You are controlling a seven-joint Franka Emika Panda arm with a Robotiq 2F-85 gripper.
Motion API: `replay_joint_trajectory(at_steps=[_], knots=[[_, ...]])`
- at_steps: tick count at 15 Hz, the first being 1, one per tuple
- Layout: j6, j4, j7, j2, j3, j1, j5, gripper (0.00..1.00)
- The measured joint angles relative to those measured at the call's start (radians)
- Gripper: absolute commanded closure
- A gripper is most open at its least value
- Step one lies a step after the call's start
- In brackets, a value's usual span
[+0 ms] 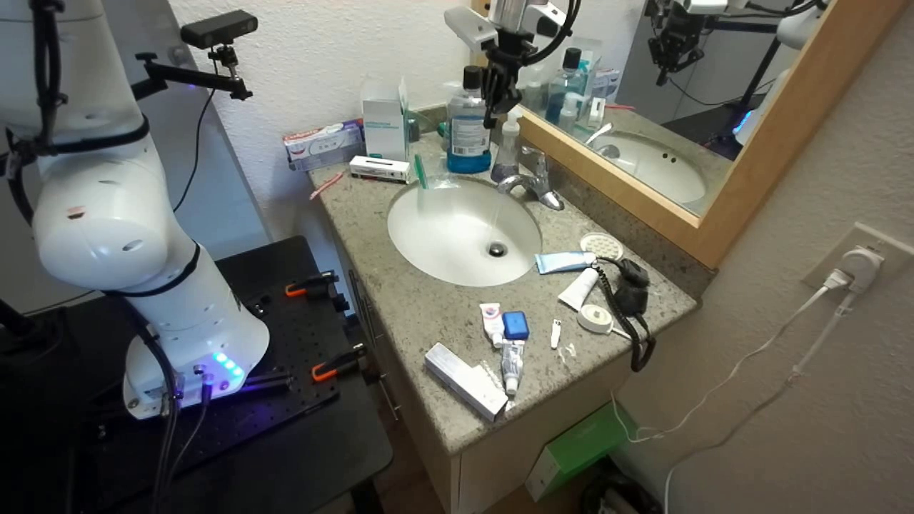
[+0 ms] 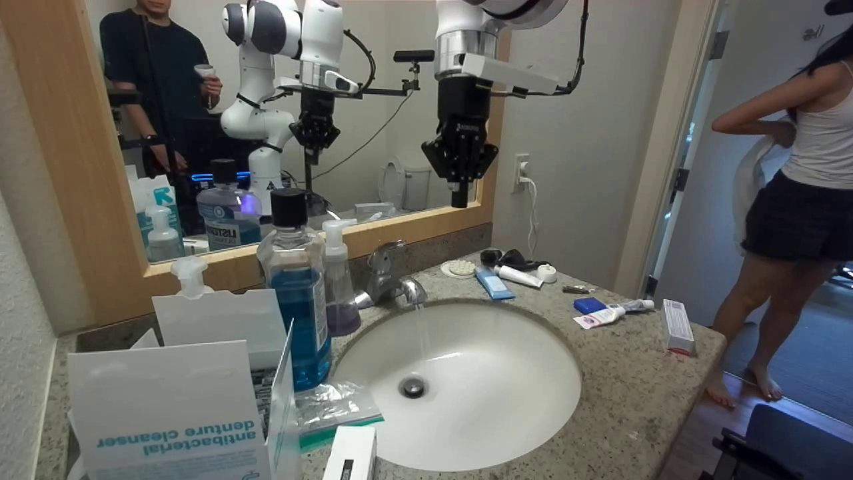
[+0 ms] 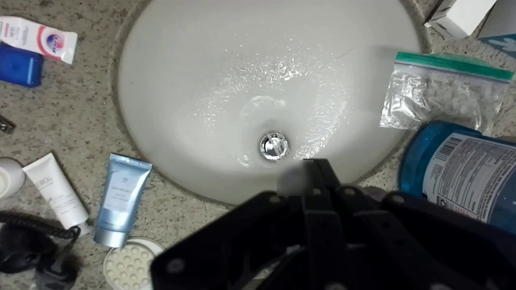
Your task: Push the faucet handle downwards
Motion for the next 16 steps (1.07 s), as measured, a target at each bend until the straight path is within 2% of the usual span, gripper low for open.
replay_joint_trajectory(at_steps=[8, 16], knots=[[0.029, 0.069, -0.023, 0.068, 0.0, -0.005, 0.0, 1.0], [0.055, 0.181, -0.06, 0.19, 0.0, -0.005, -0.016, 1.0]])
